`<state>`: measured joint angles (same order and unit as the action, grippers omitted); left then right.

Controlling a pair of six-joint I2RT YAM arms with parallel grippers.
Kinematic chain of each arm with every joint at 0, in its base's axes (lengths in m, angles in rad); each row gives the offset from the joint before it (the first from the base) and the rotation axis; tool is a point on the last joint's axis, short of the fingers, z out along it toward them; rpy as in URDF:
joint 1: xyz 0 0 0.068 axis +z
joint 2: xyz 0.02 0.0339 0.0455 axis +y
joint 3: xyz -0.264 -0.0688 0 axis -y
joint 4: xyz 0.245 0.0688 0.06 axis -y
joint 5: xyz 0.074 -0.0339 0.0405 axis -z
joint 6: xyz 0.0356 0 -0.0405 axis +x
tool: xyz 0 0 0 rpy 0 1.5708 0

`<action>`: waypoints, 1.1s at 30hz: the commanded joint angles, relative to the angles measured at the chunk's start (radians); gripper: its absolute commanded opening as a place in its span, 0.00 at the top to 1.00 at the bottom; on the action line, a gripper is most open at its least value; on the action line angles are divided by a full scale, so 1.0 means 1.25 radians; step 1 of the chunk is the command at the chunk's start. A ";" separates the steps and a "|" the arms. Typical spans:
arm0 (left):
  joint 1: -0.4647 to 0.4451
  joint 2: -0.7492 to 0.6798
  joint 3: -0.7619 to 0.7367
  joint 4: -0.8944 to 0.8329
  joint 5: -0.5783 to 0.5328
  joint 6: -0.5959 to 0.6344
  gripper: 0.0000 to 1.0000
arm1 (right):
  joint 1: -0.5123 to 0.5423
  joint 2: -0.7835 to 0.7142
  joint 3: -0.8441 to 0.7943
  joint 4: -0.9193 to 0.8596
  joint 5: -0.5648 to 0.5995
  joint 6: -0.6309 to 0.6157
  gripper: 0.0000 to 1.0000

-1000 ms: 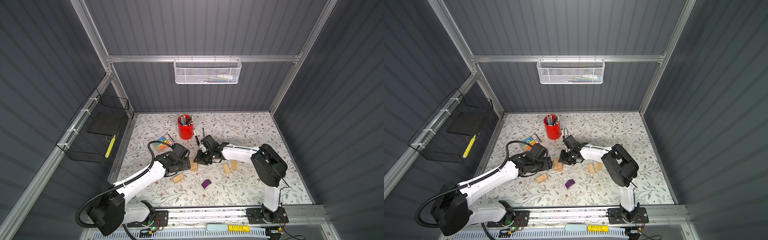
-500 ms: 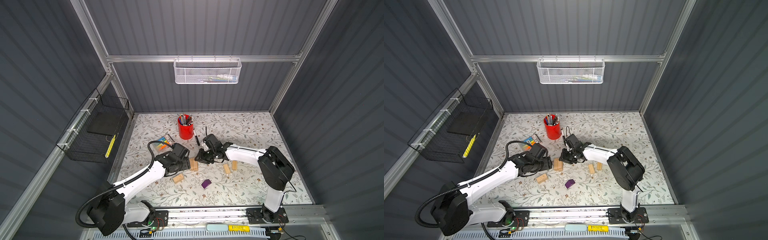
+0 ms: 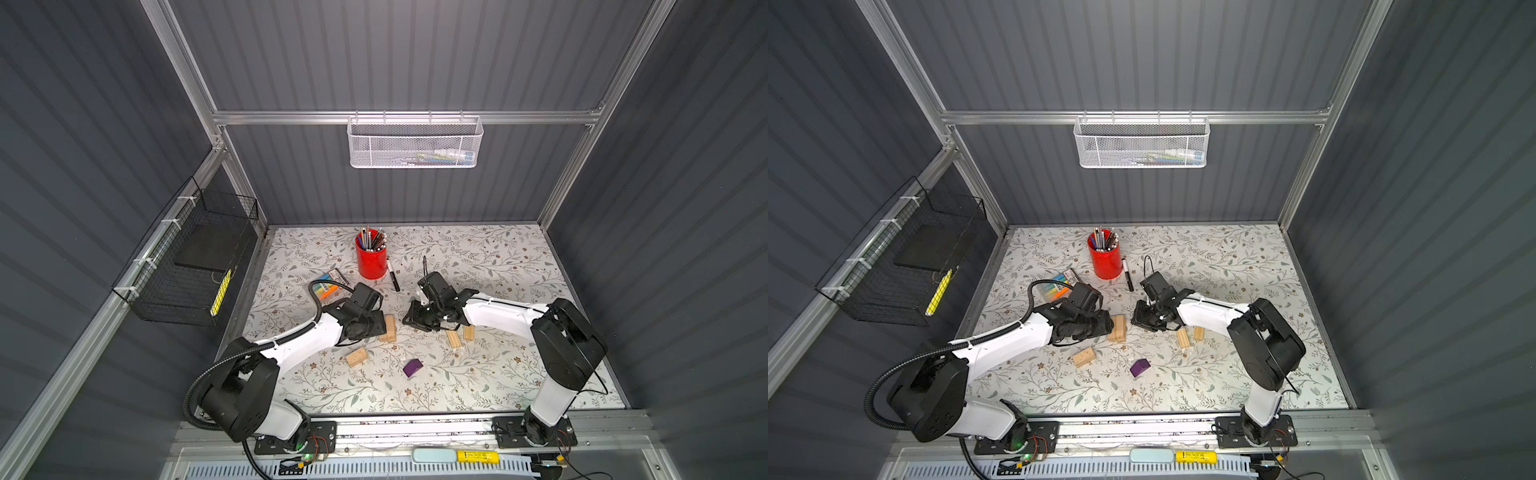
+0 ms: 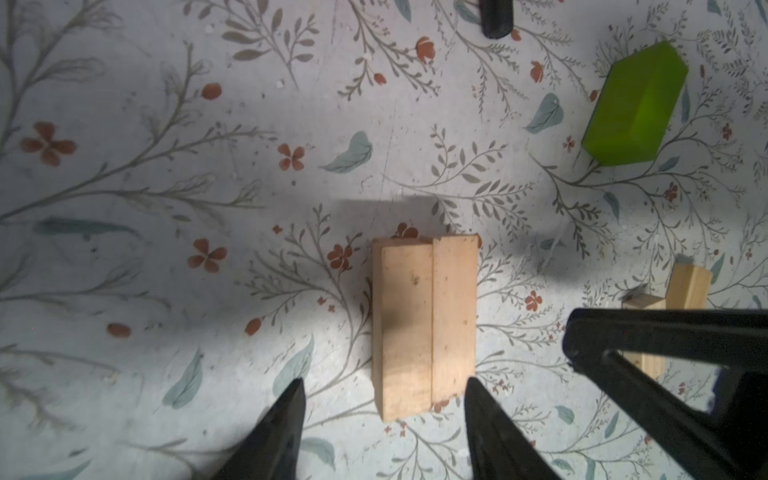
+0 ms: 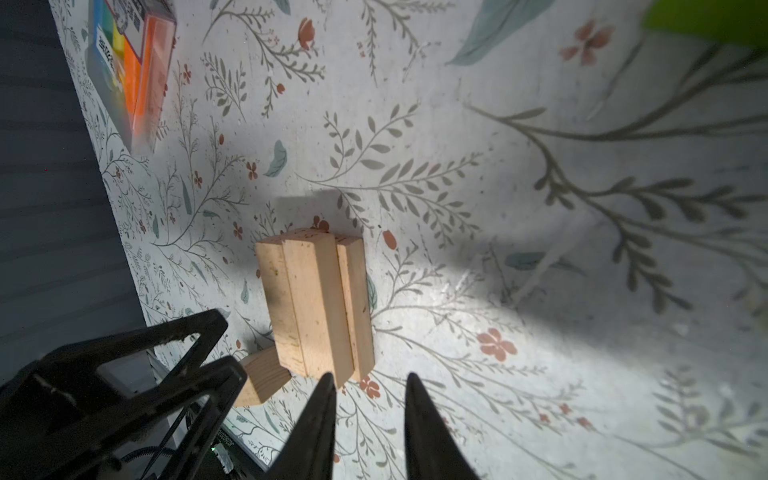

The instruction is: Build the wood block tower

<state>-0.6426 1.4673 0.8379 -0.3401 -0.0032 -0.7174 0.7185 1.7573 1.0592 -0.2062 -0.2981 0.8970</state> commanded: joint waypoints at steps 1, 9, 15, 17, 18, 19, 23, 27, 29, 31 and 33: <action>0.016 0.029 -0.012 0.057 0.045 0.016 0.43 | -0.002 -0.006 -0.008 -0.018 0.027 -0.002 0.72; 0.026 0.081 -0.020 0.117 0.080 0.021 0.50 | -0.003 0.028 0.003 -0.013 0.027 -0.005 0.77; 0.027 0.093 -0.022 0.149 0.098 0.026 0.53 | -0.005 0.044 0.009 -0.013 0.026 -0.010 0.80; 0.027 0.093 -0.022 0.150 0.099 0.027 0.54 | -0.005 0.048 0.009 -0.011 0.025 -0.008 0.81; 0.027 0.093 -0.023 0.150 0.102 0.027 0.55 | -0.006 0.049 0.009 -0.011 0.024 -0.010 0.81; 0.027 0.094 -0.024 0.152 0.106 0.028 0.56 | -0.006 0.051 0.010 -0.010 0.024 -0.011 0.81; 0.027 0.103 -0.023 0.150 0.116 0.028 0.57 | -0.006 0.058 0.016 -0.009 0.021 -0.012 0.83; 0.027 0.108 -0.021 0.148 0.120 0.028 0.58 | -0.007 0.062 0.018 -0.010 0.018 -0.011 0.83; 0.027 0.110 -0.019 0.143 0.119 0.028 0.58 | -0.007 0.059 0.019 -0.009 0.019 -0.011 0.84; 0.027 0.109 -0.018 0.143 0.122 0.028 0.58 | -0.007 0.054 0.019 -0.011 0.021 -0.012 0.84; 0.027 0.104 -0.015 0.133 0.117 0.028 0.57 | -0.008 0.047 0.020 -0.016 0.023 -0.015 0.84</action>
<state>-0.6136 1.5936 0.8223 -0.1558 0.1287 -0.7055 0.7139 1.8168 1.0626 -0.2070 -0.2806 0.8898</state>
